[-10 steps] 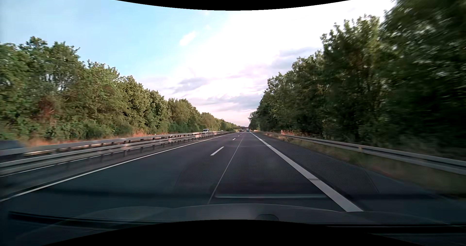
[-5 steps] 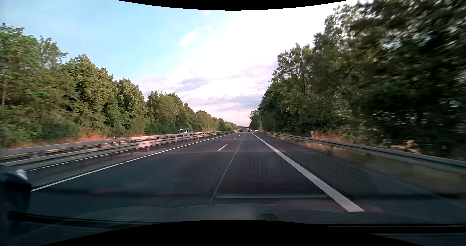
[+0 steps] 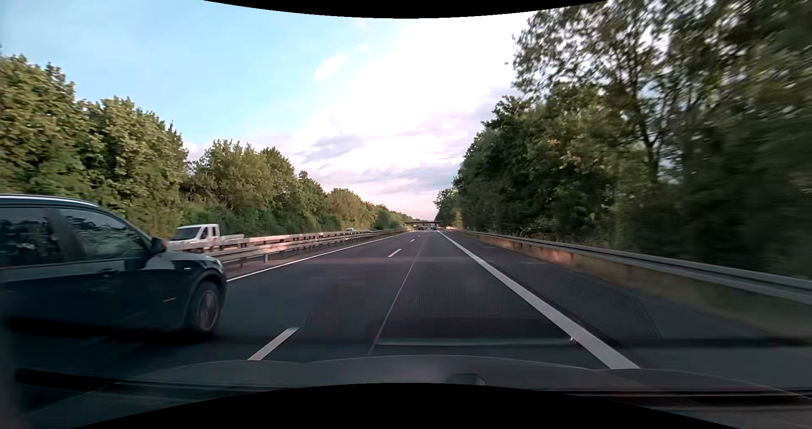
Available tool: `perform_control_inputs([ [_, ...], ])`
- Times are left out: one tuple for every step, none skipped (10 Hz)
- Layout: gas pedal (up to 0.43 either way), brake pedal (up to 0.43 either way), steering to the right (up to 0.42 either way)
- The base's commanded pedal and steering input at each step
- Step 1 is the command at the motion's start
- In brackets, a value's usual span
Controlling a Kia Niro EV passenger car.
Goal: Follow the waypoints while adhering to traffic rules and regulations
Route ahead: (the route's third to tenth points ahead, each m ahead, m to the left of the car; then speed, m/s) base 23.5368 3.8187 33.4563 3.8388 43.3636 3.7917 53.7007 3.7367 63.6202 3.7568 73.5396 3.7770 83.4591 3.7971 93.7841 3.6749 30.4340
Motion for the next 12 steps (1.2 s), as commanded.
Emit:
perform_control_inputs([
  [0.118,0.0,-0.004],
  [0.118,0.0,-0.003],
  [0.118,0.0,-0.004],
  [0.118,0.0,-0.004],
  [0.11,0.0,-0.003],
  [0.11,0.0,-0.004],
  [0.11,0.0,-0.004],
  [0.11,0.0,-0.004],
  [0.11,0.0,-0.003],
  [0.11,0.0,-0.003],
  [0.11,0.0,-0.003],
  [0.11,0.0,-0.004],
])
